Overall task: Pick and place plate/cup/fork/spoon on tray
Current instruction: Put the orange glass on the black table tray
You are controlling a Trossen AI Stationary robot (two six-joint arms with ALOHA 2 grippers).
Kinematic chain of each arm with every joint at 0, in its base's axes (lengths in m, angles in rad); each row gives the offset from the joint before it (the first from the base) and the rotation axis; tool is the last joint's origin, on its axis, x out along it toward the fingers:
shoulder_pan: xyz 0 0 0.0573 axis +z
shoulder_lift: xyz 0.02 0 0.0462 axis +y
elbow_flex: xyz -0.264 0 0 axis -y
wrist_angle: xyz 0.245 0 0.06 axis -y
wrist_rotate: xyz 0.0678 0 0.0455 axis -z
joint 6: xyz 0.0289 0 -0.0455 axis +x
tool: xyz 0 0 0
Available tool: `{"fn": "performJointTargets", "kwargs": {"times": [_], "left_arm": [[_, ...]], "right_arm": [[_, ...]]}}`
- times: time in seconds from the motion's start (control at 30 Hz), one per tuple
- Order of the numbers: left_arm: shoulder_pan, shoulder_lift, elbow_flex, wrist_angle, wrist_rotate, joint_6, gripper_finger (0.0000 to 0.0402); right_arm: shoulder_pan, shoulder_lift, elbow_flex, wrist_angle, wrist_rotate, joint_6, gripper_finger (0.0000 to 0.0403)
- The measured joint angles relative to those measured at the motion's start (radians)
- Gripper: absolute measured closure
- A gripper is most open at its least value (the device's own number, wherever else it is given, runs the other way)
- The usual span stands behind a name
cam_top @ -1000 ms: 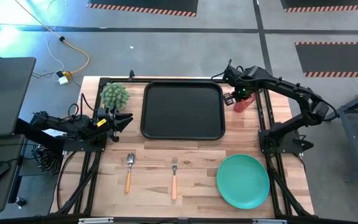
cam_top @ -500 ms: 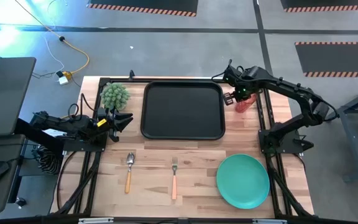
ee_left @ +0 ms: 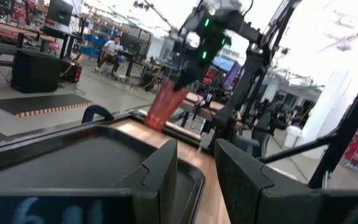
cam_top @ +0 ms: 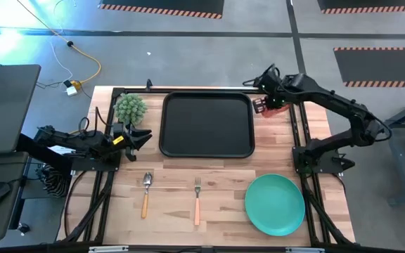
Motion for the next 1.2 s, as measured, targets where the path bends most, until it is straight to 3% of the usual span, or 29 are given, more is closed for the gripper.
{"fn": "performJointTargets", "kwargs": {"times": [0.4,0.73,0.93,1.2], "left_arm": [[0.0,0.0,0.0,-0.069,0.0,-0.001,0.0303],[0.0,0.0,0.0,-0.084,-0.047,-0.087,0.0303],[0.0,0.0,0.0,-0.104,-0.139,-0.167,0.0303],[0.0,0.0,0.0,-0.11,-0.169,-0.201,0.0303]], "right_arm": [[0.005,0.0,0.271,0.001,0.113,-0.03,0.0402],[-0.001,0.0,0.38,0.025,0.171,-0.175,0.0402],[-0.022,0.005,0.384,0.141,0.14,-0.326,0.0402],[-0.058,0.06,0.385,0.211,-0.005,-0.432,0.0402]]}}
